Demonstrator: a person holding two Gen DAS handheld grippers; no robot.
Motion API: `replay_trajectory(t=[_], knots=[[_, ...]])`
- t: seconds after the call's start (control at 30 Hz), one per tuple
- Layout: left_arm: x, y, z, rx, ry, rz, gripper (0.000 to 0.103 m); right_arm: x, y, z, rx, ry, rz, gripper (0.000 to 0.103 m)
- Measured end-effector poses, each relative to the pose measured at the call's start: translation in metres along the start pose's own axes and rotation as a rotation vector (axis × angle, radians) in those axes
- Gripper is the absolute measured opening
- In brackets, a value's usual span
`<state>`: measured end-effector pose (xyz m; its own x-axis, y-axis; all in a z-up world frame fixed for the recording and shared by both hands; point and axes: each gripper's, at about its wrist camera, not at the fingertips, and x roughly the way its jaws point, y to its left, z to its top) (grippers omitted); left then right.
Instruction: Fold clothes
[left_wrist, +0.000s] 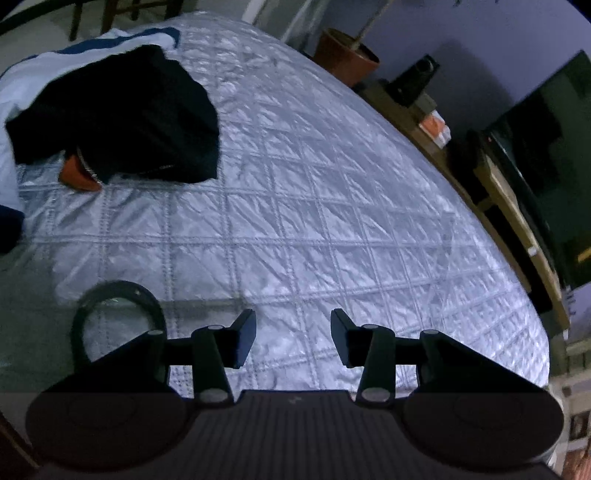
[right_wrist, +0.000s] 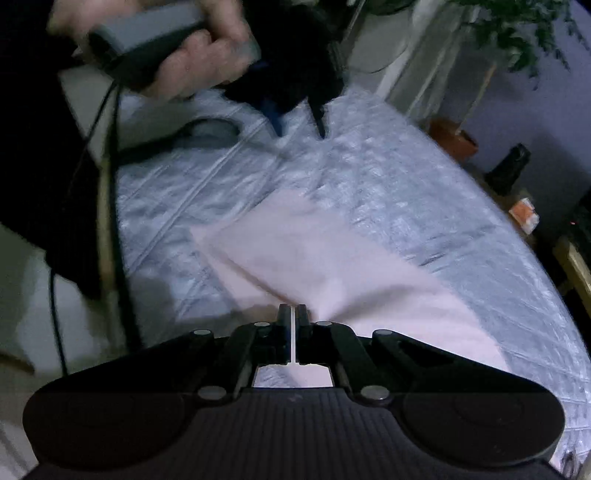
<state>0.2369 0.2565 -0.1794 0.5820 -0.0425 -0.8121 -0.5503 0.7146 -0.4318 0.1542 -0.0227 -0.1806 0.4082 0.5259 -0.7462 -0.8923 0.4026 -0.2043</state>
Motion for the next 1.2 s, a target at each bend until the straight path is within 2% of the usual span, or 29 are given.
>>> replay_trajectory(t=[0.1, 0.17, 0.27, 0.33, 0.43, 0.57, 0.67, 0.77, 0.83, 0.87, 0.9, 0.93, 1.2], knots=[[0.003, -0.001, -0.002, 0.01, 0.01, 0.003, 0.04, -0.003, 0.008, 0.002, 0.025, -0.024, 0.033, 0.002], [0.005, -0.002, -0.003, 0.014, 0.017, 0.005, 0.04, -0.004, 0.012, 0.004, 0.003, -0.033, 0.018, 0.003], [0.007, -0.003, -0.005, 0.024, 0.025, 0.001, 0.04, -0.006, 0.003, -0.003, -0.02, -0.025, -0.062, 0.025], [0.008, -0.005, -0.007, 0.032, 0.034, -0.006, 0.04, -0.007, -0.008, -0.011, -0.039, 0.011, -0.144, 0.028], [0.011, -0.009, -0.013, 0.058, 0.055, -0.014, 0.04, -0.004, -0.025, -0.03, -0.091, 0.104, -0.263, 0.045], [0.016, -0.019, -0.025, 0.111, 0.092, -0.021, 0.04, 0.005, -0.047, -0.052, -0.132, 0.212, -0.353, 0.05], [0.019, -0.024, -0.031, 0.136, 0.108, -0.019, 0.04, 0.007, -0.051, -0.058, -0.196, 0.193, -0.371, 0.058], [0.022, -0.026, -0.032, 0.143, 0.112, -0.015, 0.04, 0.013, -0.058, -0.053, -0.22, 0.194, -0.375, 0.059], [0.023, -0.027, -0.032, 0.142, 0.113, -0.013, 0.04, 0.017, -0.065, -0.05, -0.199, 0.203, -0.363, 0.054], [0.023, -0.027, -0.032, 0.143, 0.113, -0.012, 0.04, 0.018, -0.069, -0.049, -0.183, 0.208, -0.356, 0.043], [0.023, -0.028, -0.033, 0.144, 0.113, -0.012, 0.04, 0.018, -0.07, -0.049, -0.178, 0.213, -0.353, 0.01], [0.024, -0.028, -0.033, 0.145, 0.114, -0.013, 0.04, 0.018, -0.071, -0.049, -0.175, 0.212, -0.349, 0.002], [0.028, -0.035, -0.043, 0.185, 0.136, -0.004, 0.044, -0.022, -0.067, -0.049, -0.17, 0.111, -0.364, 0.001]])
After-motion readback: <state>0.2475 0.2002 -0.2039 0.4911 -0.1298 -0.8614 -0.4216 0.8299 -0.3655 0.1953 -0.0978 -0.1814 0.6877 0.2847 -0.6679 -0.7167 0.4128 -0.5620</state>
